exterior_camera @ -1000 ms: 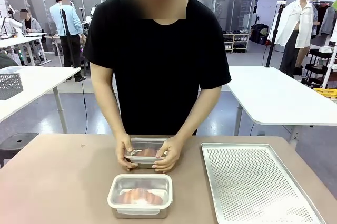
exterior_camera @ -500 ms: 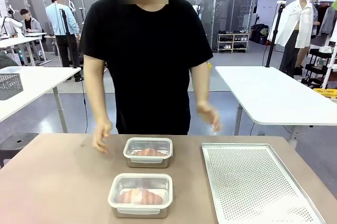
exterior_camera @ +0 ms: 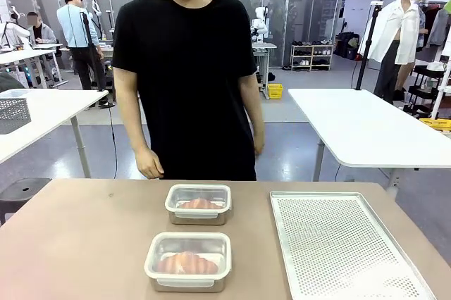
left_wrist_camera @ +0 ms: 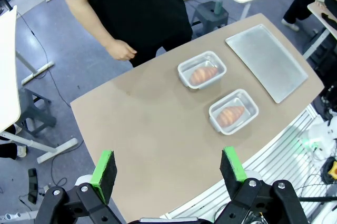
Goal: Place the bread into the airtight container.
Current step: Pick up a Butter Roll and place it into an empty Airtight Container.
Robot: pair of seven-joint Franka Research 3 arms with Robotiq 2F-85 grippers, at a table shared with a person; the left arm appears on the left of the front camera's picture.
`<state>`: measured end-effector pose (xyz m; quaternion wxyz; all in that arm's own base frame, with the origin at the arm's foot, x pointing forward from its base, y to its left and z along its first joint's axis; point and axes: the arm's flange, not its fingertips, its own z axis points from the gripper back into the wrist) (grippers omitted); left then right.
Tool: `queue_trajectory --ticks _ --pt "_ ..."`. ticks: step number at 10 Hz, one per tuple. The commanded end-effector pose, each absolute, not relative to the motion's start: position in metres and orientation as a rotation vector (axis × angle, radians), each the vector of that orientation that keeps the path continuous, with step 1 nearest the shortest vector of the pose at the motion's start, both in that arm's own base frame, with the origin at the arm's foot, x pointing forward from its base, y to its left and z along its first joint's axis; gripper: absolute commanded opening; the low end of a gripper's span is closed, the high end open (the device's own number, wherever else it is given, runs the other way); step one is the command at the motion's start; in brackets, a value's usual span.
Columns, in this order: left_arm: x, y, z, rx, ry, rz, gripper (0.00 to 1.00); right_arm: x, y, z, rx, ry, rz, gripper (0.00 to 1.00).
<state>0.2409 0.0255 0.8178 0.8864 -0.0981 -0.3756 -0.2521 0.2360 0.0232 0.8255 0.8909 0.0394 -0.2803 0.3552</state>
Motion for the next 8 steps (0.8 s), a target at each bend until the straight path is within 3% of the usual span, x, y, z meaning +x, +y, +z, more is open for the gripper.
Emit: queue_trajectory --ticks 1,8 --pt "0.2407 0.0248 0.8186 -0.208 -0.782 -0.53 1.0 0.2354 0.023 0.8259 0.067 -0.589 0.734 1.0" --pt "0.2407 0.0248 0.8186 -0.208 -0.782 -0.53 1.0 0.2354 0.023 0.8259 0.067 -0.589 0.734 1.0"
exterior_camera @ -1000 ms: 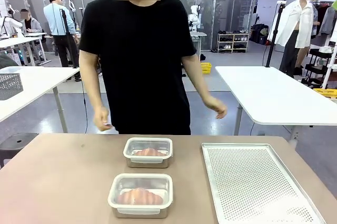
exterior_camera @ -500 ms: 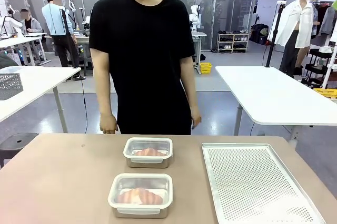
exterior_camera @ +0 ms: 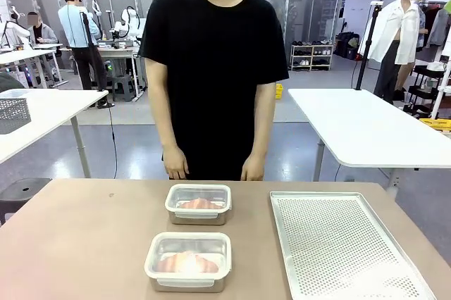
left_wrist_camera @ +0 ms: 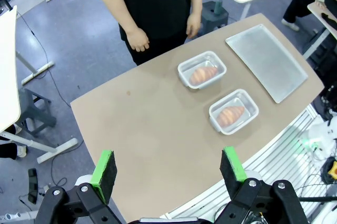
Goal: Place the bread into the airtight container.
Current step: Pick up a Butter Roll and place it into an empty Airtight Container.
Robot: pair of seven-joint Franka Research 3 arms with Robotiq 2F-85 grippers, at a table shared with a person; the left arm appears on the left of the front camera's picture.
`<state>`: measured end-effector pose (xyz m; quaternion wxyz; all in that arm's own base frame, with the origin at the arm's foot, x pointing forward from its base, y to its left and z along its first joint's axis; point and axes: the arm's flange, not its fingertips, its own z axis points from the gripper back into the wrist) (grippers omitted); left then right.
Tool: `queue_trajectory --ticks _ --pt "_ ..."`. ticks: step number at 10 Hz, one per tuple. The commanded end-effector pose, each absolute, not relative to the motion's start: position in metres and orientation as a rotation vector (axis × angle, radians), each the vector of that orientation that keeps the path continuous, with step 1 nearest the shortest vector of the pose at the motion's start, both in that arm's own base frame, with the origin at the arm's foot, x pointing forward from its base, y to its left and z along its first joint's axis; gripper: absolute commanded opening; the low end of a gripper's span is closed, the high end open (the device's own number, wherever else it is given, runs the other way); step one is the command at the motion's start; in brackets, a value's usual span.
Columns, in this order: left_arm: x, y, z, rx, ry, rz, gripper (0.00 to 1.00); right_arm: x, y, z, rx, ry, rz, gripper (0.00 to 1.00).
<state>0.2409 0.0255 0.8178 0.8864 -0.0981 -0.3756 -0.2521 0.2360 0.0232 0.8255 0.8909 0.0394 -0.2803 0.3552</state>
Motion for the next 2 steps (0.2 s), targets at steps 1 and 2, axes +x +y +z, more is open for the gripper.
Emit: queue_trajectory --ticks 1,2 --pt "0.2407 0.0248 0.8186 -0.208 -0.782 -0.53 1.0 0.2354 0.023 0.8259 0.067 -0.589 0.734 1.0" --pt "0.2407 0.0248 0.8186 -0.208 -0.782 -0.53 1.0 0.2354 0.023 0.8259 0.067 -0.589 0.734 1.0"
